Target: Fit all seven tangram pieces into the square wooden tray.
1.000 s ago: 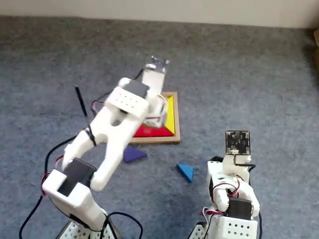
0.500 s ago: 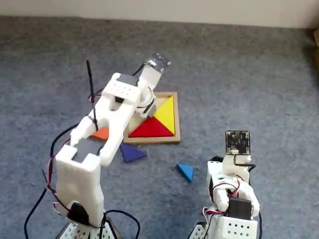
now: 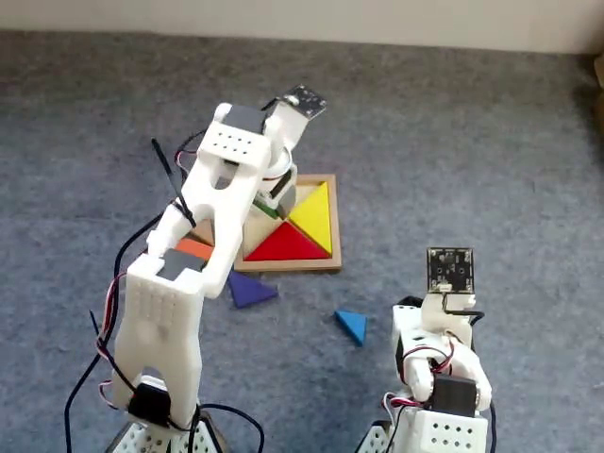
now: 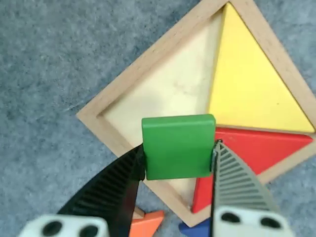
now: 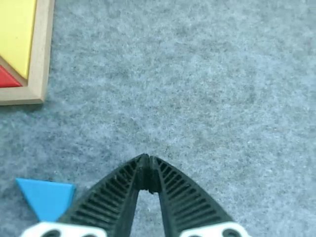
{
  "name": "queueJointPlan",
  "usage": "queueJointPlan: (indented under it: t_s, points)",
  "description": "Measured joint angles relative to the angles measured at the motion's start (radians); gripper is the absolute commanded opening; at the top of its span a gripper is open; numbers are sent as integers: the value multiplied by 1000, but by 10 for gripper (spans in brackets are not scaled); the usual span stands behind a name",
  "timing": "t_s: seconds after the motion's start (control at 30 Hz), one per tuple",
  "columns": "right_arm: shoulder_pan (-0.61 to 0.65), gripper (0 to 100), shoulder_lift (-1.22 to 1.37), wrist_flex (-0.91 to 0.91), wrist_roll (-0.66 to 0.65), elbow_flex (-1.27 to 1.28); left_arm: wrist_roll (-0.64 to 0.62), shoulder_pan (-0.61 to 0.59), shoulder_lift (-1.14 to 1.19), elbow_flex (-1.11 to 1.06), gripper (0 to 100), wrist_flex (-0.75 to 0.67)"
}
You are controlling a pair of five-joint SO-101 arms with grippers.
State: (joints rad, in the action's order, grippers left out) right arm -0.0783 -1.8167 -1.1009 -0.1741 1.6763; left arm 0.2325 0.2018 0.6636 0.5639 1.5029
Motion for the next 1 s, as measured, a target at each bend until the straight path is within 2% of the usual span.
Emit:
queueJointPlan:
  t_s: [0.23, 0.53, 0.83, 0.9, 1.0]
  points:
    - [0, 12, 0, 0, 0, 0, 0, -2, 6, 41, 296, 26]
    - [0, 12, 0, 0, 0, 0, 0, -28, 52, 51, 297, 26]
    - [0, 12, 0, 0, 0, 0, 0, -26, 5, 51, 118, 51]
    - [0, 12, 0, 0, 0, 0, 0, -8, -18, 51, 116, 55]
    - [0, 12, 0, 0, 0, 0, 0, 55, -37, 51, 167, 114]
